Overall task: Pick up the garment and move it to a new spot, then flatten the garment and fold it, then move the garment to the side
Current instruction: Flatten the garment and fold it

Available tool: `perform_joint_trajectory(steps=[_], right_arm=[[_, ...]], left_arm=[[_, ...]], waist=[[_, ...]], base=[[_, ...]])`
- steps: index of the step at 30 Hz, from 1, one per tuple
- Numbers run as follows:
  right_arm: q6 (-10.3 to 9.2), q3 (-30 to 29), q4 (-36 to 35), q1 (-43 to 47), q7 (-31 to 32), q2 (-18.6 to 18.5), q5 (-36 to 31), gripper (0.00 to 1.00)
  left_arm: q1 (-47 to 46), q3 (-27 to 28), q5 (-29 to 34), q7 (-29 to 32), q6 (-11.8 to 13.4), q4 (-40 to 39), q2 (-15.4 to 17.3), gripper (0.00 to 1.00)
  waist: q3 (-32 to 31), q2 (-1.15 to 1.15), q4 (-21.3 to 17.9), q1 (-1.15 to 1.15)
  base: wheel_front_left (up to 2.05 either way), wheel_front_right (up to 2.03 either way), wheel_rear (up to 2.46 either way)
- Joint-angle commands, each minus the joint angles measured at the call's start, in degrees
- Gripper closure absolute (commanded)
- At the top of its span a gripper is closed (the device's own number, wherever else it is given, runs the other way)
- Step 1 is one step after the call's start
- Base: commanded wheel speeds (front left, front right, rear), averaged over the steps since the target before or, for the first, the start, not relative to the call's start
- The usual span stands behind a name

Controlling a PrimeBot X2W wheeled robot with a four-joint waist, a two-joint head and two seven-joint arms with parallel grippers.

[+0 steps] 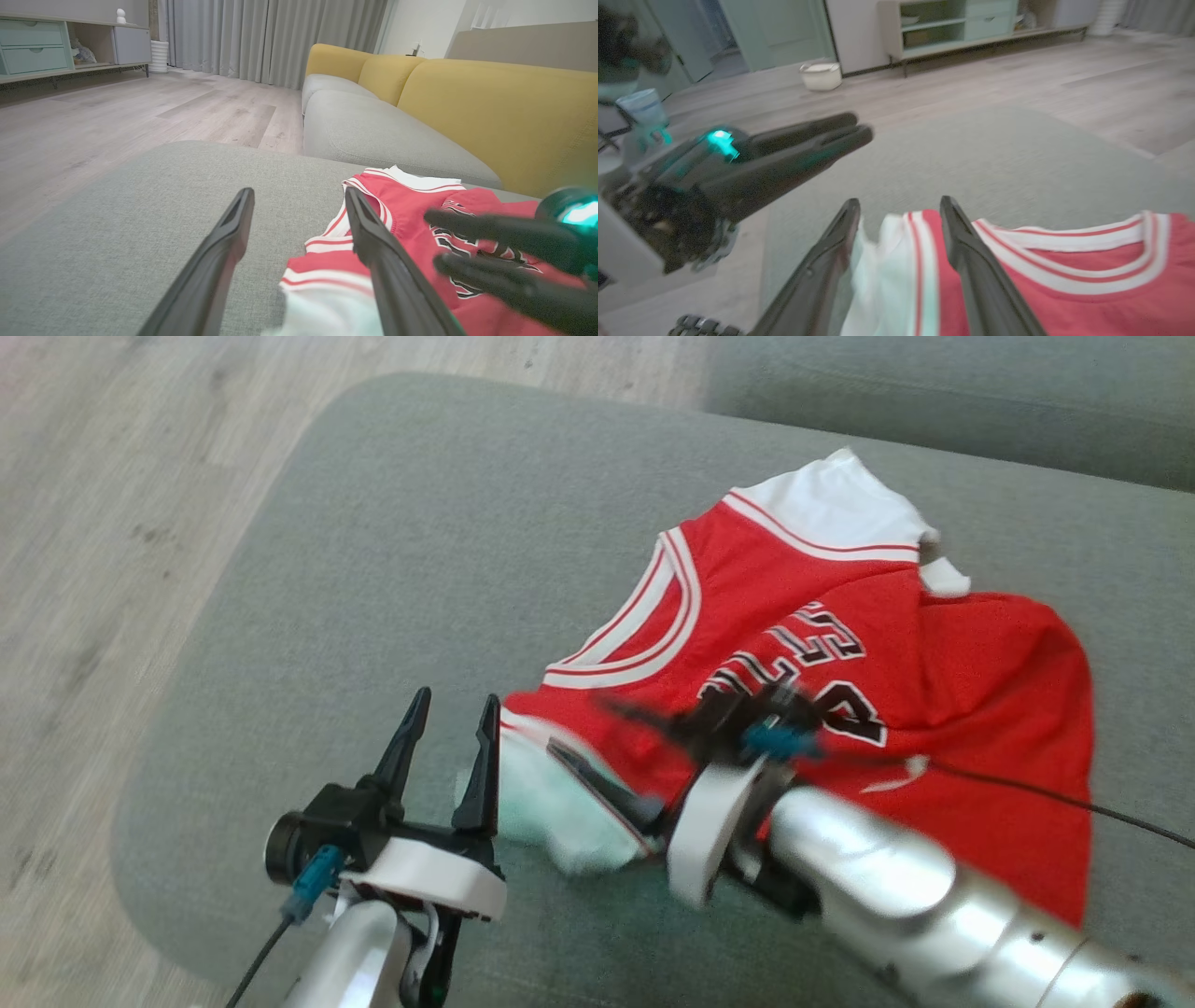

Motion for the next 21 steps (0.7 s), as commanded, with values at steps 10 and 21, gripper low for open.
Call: perform_joint_trajectory(steps=[10, 21], right_arm=[[-0.05, -33.43, 7.38, 4.46, -7.24, -1.71, -6.39, 0.0], [-0.05, -62.95, -5.54, 22.86, -6.52, 5.19, -24.92, 0.0]], left_arm=[[0.57, 3.65, 1.3, -0.54, -0.06, -2.25, 0.89, 0.0], [0.84, 3.68, 1.71, -0.54, -0.54, -3.15, 0.72, 0.0]], waist=[[-3.15, 0.0, -5.55, 0.01], [-0.13, 0.0, -8.62, 0.01]], base=[[0.0, 0.0, 0.0], [0.0, 0.0, 0.0]])
